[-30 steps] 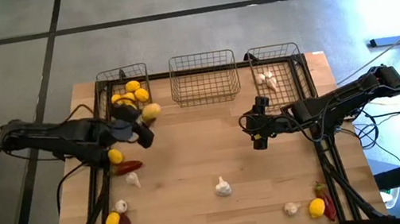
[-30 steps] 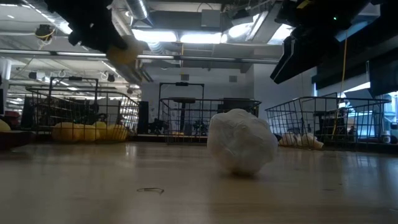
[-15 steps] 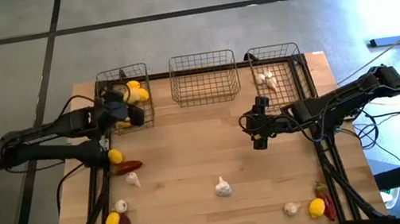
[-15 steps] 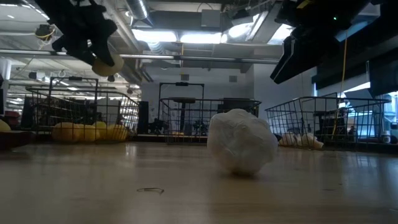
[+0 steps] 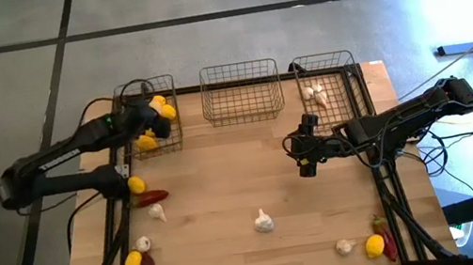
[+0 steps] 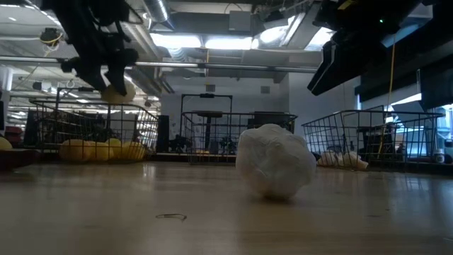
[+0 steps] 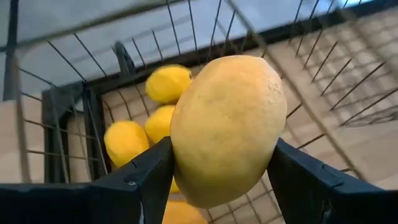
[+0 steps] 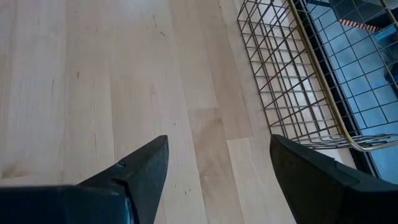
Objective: Sort produce into baskets
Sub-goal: Put the yellow lemon into the left gold wire basket
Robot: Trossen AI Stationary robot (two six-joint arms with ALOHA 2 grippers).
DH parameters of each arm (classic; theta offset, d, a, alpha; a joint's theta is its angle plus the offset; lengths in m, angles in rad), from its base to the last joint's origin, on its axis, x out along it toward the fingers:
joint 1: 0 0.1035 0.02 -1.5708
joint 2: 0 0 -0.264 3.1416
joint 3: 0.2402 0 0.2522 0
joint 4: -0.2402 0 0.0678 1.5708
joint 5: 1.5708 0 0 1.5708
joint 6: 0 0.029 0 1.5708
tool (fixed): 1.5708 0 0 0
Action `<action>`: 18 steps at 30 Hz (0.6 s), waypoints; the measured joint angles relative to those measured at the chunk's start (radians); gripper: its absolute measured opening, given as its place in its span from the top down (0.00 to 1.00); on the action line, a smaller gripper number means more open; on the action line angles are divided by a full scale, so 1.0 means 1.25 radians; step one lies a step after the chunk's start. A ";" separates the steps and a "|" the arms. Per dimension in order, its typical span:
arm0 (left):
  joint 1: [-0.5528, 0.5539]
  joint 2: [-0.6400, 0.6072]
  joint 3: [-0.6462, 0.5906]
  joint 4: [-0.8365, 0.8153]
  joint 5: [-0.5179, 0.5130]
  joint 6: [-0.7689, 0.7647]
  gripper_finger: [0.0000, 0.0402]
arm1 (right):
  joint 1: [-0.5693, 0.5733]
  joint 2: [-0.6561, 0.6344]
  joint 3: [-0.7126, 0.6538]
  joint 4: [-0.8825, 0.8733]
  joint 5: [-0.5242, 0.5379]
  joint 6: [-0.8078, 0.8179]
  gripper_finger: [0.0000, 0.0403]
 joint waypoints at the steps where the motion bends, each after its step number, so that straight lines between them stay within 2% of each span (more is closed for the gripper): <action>1: 0.011 0.015 0.000 0.000 0.015 0.002 0.43 | 0.000 0.000 0.000 0.000 0.000 0.000 0.32; 6: 0.054 0.089 0.000 0.000 0.074 0.026 0.43 | 0.000 0.000 0.000 -0.001 0.000 0.000 0.32; 18: 0.143 0.236 0.000 0.009 0.083 0.103 0.43 | 0.000 0.000 0.000 -0.002 0.000 0.000 0.32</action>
